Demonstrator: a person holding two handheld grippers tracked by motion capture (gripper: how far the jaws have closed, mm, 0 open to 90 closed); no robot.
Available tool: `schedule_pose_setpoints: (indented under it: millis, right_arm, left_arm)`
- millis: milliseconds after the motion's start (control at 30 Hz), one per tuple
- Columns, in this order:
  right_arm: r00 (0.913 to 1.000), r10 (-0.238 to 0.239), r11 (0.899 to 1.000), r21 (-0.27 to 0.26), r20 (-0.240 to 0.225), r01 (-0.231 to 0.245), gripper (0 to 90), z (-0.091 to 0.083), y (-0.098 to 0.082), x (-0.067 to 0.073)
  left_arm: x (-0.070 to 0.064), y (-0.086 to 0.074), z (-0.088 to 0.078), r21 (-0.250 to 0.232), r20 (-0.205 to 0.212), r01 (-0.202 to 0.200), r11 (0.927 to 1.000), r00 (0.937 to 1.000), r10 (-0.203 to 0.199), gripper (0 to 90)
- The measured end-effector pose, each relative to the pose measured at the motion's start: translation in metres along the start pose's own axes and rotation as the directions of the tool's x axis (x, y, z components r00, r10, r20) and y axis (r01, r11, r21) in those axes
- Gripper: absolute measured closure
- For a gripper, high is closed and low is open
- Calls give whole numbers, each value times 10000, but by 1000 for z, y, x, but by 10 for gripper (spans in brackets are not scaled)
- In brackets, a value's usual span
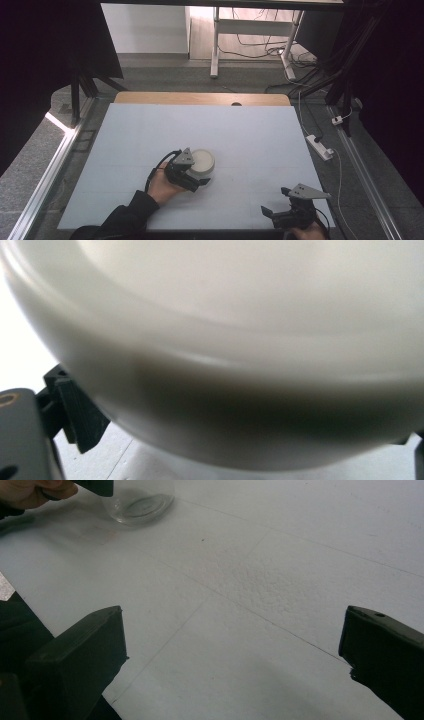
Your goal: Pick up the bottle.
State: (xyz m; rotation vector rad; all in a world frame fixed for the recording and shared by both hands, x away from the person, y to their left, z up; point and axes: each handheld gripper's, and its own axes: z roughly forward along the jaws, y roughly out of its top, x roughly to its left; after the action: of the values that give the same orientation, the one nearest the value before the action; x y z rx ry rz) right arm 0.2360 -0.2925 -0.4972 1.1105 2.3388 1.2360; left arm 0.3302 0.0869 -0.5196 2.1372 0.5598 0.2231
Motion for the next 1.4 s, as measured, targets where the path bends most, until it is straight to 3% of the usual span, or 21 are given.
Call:
schedule_pose_setpoints:
  millis: [367,1400]
  right_arm:
    - [10000,-2,10000,4,4,2,0,0,0,0]
    - [10000,-46,10000,11,-1,46,0,0,0,0]
  left_arm:
    - [-9,13,-15,-234,-8,-415,9989,9991,414,76]
    - [-27,33,-53,-206,554,-579,9981,9967,590,75]
